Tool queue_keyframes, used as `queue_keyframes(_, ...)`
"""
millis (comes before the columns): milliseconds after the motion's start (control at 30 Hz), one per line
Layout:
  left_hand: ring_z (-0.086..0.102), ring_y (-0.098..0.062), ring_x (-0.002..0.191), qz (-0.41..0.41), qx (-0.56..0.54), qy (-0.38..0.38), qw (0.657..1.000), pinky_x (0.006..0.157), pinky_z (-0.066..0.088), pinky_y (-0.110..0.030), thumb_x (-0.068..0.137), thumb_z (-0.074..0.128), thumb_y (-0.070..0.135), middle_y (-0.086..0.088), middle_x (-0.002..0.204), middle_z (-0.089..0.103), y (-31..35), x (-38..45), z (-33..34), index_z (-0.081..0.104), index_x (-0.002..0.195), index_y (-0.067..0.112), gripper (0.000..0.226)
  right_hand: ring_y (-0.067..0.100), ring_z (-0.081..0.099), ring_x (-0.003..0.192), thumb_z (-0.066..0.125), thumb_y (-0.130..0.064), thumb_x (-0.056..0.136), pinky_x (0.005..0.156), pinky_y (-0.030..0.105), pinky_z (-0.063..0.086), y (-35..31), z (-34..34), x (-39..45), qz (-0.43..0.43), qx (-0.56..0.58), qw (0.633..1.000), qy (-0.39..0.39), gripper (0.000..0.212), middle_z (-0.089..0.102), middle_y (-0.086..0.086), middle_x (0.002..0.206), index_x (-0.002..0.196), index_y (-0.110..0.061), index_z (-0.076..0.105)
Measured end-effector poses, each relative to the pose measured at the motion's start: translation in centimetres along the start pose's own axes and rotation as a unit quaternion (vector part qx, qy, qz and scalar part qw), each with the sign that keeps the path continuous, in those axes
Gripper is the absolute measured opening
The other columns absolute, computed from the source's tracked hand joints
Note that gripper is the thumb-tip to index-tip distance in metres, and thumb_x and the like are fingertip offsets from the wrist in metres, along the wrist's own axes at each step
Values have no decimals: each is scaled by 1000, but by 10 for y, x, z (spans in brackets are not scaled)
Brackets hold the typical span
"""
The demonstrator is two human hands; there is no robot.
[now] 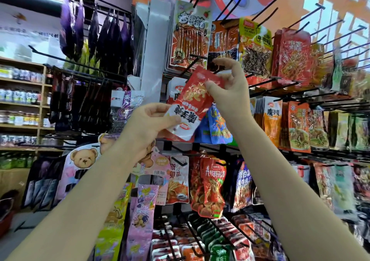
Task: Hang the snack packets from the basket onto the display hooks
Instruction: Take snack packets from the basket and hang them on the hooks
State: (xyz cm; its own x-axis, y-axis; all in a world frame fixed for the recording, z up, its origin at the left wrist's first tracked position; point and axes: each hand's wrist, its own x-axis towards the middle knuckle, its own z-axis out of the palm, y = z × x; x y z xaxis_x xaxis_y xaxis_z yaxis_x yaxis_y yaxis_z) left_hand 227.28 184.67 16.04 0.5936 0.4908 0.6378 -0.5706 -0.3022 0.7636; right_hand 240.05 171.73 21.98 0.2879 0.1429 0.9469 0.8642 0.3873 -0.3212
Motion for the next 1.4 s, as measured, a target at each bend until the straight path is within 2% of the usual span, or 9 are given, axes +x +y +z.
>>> queue_keyframes(167, 72, -11, 68, 64, -18, 71, 995, 51, 53, -20, 84, 76, 0, 3, 83, 76, 6, 6, -5, 66, 100, 15, 24, 7, 59, 94, 74, -17, 88, 80, 7, 38, -7, -12, -4, -71, -119, 990, -28, 25, 65, 3, 104, 111, -18, 66)
queue_keyframes(367, 73, -12, 77, 121, 0, 61, 991, 63, 54, -22, 73, 84, 22, 2, 89, 77, 14, 11, 14, 68, 99, 20, 31, 6, 66, 73, 80, -20, 86, 71, 24, 55, -16, 1, -9, -15, -91, 981, -168, 21, 73, 2, 83, 103, -10, 71)
queue_keyframes(433, 73, -15, 78, 110, -15, 51, 993, 64, 57, -27, 74, 83, 19, -3, 93, 76, 13, 13, 16, 66, 106, 15, 36, 10, 66, 74, 77, -17, 88, 74, 30, 56, -12, 4, -5, -4, -80, 987, -136, 17, 74, 7, 87, 98, -4, 72)
queue_keyframes(567, 73, -18, 69, 12, -15, -22, 1000, 62, 62, -33, 66, 82, 25, -12, 92, 76, 5, 8, 17, 67, 110, 3, 51, 6, 64, 68, 72, -15, 93, 61, 20, 51, -6, 3, 0, 50, -1, 998, -41, 13, 72, 7, 83, 99, -5, 66)
queue_keyframes(700, 68, -14, 58, -4, -2, 13, 1000, 49, 55, -25, 78, 79, 17, -3, 72, 73, -4, 6, 16, 69, 82, 9, 13, 11, 53, 58, 71, -10, 92, 54, 21, 42, 1, 5, 0, 6, -47, 999, -23, 28, 64, 12, 76, 105, -20, 49)
queue_keyframes(867, 67, -10, 56, 28, 13, 63, 998, 49, 54, -25, 85, 77, 13, 3, 65, 72, -8, 12, 11, 67, 82, 9, 10, 17, 58, 79, 70, -22, 93, 75, 38, 51, 11, 11, 4, -49, -142, 987, -50, 8, 64, -8, 85, 100, -22, 66)
queue_keyframes(1067, 68, -9, 55, 24, 29, 77, 996, 50, 53, -24, 84, 79, 17, 4, 65, 73, -11, 19, 11, 68, 85, 9, 13, 23, 57, 95, 68, -36, 91, 90, 56, 47, 16, 18, 9, -94, -184, 978, -37, 15, 56, -33, 84, 104, -31, 71)
queue_keyframes(1167, 67, -9, 55, 25, 25, 80, 996, 49, 52, -23, 84, 79, 17, 4, 64, 72, -11, 19, 11, 69, 90, 7, 15, 16, 53, 91, 69, -34, 91, 90, 53, 48, 18, 18, 15, -88, -172, 981, -25, 16, 56, -33, 82, 106, -31, 74)
queue_keyframes(1400, 68, -6, 58, 39, 36, 80, 995, 49, 51, -19, 84, 78, 17, -2, 76, 74, -6, 19, 14, 69, 88, 10, 13, -7, 44, 72, 71, -27, 93, 78, 18, 36, 21, 14, 17, -97, -171, 980, -2, 19, 48, -27, 74, 110, -23, 76)
